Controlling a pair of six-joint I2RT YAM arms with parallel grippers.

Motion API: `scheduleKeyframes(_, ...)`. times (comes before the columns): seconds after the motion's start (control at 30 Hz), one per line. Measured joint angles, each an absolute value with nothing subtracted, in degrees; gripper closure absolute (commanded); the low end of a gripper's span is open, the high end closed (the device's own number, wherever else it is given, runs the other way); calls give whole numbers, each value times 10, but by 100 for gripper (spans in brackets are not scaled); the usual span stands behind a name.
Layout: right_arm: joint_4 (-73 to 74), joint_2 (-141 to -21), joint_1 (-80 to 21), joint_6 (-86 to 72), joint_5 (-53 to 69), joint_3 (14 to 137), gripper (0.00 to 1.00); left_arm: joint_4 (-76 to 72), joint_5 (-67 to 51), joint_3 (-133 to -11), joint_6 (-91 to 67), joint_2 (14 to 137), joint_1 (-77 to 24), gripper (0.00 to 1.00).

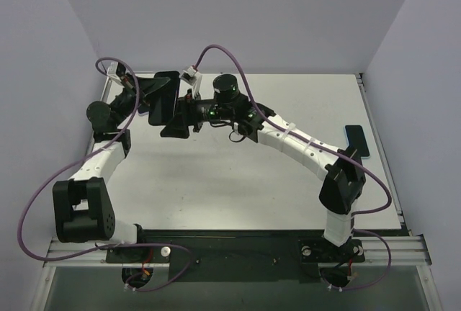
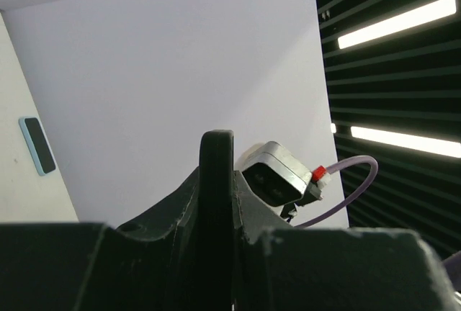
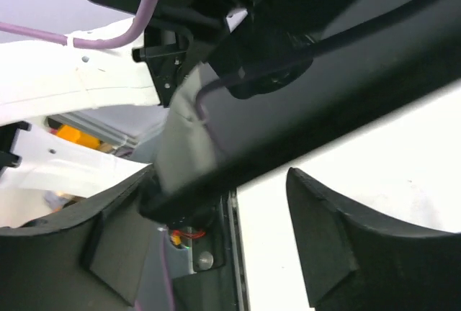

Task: Take the phone out of the phone case
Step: Remove the phone case from the phone.

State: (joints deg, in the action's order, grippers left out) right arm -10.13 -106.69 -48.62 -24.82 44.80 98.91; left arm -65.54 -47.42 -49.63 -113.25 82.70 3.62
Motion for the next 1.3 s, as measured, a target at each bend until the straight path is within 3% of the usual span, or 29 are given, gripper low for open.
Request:
scheduleKeyframes(0.3,-214,-1028,-480,-451,468,925,42,-540,-509,-558,-1059,777,50,100)
scheduleKeyframes(0.43,-231,-1028,-472,-502,468,929,50,-509,-527,-561,-1023,764,49,100)
scheduleKeyframes(0.6,-253,-1028,-465,-540,469,929,67,-474,-535,-563,-995,763,49,100)
scheduleKeyframes(0.77,-262,-1028,-465,-555,480,929,67,-463,-535,-563,-986,763,49,100)
scheduleKeyframes(1.0,-264,-1028,-465,-556,496,928,59,-455,-538,-566,-983,763,50,100)
scheduleKeyframes(1.3,-250,-1028,-470,-541,509,924,78,-452,-539,-587,-981,769,50,100)
